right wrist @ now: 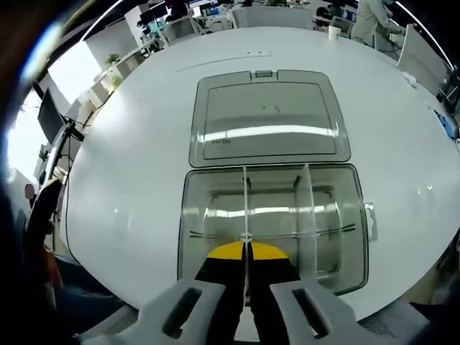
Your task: Insert the divider into the dual guide fixture by aligning both edges with the guide slots and pushing it downward to the bottom, including one-sided entry, uneven engagement, binding, and posture correction.
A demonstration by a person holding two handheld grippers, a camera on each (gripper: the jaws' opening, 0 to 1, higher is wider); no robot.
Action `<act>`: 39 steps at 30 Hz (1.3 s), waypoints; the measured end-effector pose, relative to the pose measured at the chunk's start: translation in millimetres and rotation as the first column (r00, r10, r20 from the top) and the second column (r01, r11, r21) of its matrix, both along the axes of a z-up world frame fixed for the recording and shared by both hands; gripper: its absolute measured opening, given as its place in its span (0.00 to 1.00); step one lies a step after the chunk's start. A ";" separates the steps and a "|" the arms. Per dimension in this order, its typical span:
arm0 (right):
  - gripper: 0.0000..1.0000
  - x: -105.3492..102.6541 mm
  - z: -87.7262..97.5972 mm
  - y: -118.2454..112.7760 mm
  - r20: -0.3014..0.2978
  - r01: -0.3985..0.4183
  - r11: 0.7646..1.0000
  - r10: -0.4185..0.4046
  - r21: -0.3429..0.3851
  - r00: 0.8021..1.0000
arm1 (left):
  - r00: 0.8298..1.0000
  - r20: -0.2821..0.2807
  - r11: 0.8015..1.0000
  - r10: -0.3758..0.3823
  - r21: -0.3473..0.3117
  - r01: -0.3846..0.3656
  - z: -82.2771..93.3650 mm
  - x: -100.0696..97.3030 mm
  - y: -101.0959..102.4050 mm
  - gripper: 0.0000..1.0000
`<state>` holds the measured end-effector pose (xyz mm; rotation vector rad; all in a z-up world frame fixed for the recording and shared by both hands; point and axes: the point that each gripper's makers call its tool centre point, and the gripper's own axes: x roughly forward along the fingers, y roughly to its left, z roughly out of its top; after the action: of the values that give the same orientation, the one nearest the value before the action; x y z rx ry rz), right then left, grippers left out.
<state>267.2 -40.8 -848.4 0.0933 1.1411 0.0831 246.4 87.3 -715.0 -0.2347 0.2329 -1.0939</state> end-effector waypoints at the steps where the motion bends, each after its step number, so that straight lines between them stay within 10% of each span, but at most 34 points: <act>1: 0.00 -0.4 0.1 -0.1 0.000 -0.001 1.000 0.001 0.002 1.000 | 1.000 0.000 1.000 0.001 0.001 -0.001 0.2 -0.1 0.1 0.66; 39: 0.09 7.6 6.6 0.6 0.056 -0.083 0.995 0.080 0.049 0.995 | 1.000 0.006 1.000 0.010 0.028 -0.011 7.2 -3.4 -13.5 0.66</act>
<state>274.8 -40.2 -841.8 0.0899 1.0893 0.1864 243.0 73.8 -707.7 -0.2074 0.2410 -1.0801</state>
